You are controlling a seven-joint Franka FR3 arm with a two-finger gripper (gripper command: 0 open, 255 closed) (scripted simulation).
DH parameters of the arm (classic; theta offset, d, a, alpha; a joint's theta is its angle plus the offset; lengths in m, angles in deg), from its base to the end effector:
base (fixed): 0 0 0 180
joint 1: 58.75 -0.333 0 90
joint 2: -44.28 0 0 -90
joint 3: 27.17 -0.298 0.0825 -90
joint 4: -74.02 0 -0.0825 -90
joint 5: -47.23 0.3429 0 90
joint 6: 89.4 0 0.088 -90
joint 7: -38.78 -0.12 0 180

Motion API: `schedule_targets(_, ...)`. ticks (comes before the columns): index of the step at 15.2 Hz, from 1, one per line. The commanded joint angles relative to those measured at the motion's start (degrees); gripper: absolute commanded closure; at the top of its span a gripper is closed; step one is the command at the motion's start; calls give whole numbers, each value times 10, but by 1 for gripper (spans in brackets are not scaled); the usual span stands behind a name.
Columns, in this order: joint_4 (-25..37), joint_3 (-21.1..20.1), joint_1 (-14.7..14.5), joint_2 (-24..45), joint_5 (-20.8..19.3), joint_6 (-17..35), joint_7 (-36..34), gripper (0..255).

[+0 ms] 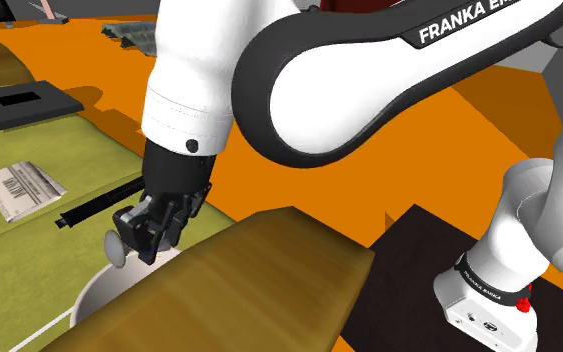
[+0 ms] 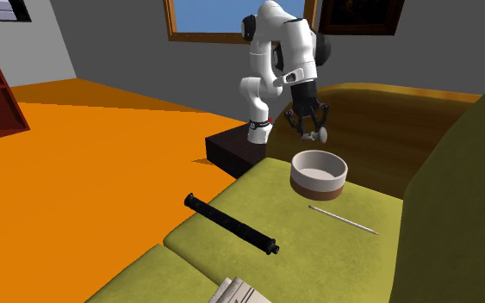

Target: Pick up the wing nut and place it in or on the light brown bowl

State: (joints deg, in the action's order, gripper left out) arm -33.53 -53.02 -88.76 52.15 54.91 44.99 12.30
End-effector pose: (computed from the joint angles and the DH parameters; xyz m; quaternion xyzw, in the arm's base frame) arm 0.3359 0.4829 0.4675 -0.9601 -0.2053 -0.0726 0.1753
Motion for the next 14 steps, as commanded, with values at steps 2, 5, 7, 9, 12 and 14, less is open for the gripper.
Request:
schedule_targets(2, 11, -8, -23, 19, -26, 11, -44, 255)
schedule_targets(5, -4, -7, -24, 26, -29, 32, -43, 255)
schedule_targets(7, -13, -7, -25, 32, -31, 46, -43, 255)
schedule_targets(9, -21, -6, -26, 38, -33, 61, -43, 255)
schedule_targets(12, -33, -5, -28, 48, -37, 82, -43, 255)
schedule_targets(14, -37, -4, -29, 52, -39, 90, -44, 255)
